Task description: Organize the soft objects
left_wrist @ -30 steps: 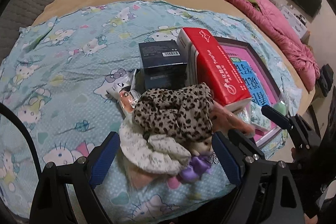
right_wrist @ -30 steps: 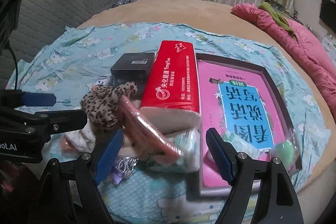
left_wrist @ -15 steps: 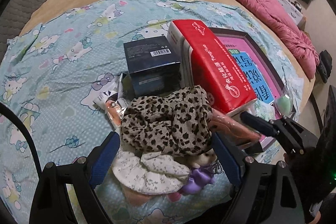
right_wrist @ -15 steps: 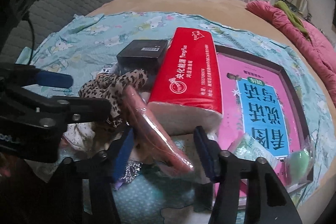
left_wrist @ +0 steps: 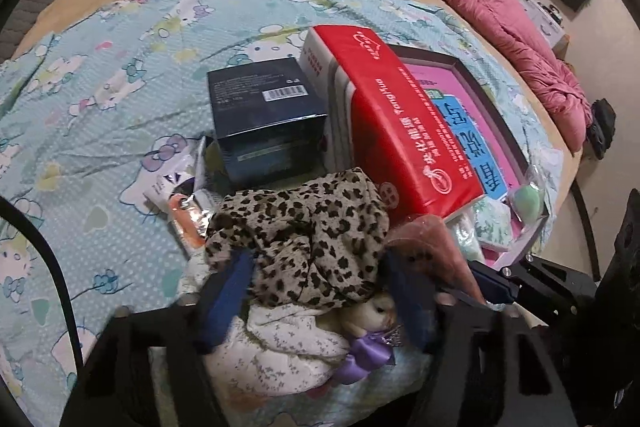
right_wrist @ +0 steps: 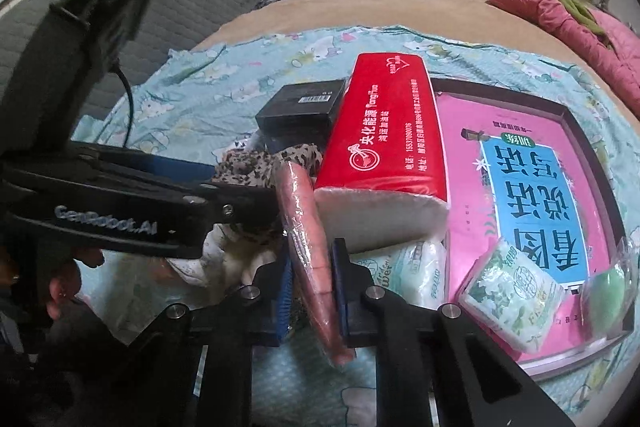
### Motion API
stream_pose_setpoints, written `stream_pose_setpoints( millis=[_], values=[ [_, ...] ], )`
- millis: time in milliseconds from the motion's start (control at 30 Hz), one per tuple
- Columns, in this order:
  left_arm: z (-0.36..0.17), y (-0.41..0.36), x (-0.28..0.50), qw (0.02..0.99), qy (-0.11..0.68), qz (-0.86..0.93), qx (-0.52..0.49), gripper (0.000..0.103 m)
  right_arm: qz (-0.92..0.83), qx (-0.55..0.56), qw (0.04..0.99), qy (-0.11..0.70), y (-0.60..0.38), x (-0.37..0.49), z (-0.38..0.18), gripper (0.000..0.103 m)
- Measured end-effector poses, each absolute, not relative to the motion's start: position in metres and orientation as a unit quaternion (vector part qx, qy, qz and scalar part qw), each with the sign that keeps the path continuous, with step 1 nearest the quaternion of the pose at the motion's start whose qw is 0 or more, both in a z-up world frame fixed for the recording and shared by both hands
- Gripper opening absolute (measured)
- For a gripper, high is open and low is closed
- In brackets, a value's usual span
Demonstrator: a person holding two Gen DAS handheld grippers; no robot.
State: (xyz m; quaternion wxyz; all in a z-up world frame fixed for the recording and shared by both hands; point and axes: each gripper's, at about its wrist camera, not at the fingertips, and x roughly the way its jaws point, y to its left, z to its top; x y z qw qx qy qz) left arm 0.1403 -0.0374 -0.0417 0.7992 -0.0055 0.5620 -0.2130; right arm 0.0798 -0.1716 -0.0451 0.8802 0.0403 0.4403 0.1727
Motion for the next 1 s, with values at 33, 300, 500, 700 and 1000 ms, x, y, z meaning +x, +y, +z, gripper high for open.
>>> stream_pose_setpoints(
  millis=[33, 300, 500, 700, 1000],
  values=[
    [-0.043, -0.038, 0.141, 0.796, 0.565, -0.216, -0.009, 0.047, 0.174, 0.048, 0.88, 0.44, -0.173, 0.08, -0.045, 0.018],
    [-0.044, -0.031, 0.143, 0.792, 0.56, -0.238, -0.055, 0.005, 0.176, 0.078, 0.881, 0.432, -0.182, 0.077, -0.04, 0.018],
    [-0.028, -0.027, 0.128, 0.814, 0.527, -0.237, -0.053, 0.004, 0.173, 0.099, 0.886, 0.419, -0.189, 0.075, -0.032, 0.018],
    [-0.004, -0.023, 0.113, 0.833, 0.5, -0.232, -0.046, 0.004, 0.17, 0.114, 0.892, 0.403, -0.196, 0.072, -0.021, 0.017],
    [0.034, -0.025, 0.096, 0.854, 0.465, -0.229, -0.044, 0.004, 0.163, 0.132, 0.904, 0.373, -0.207, 0.063, 0.004, 0.017]
  ],
)
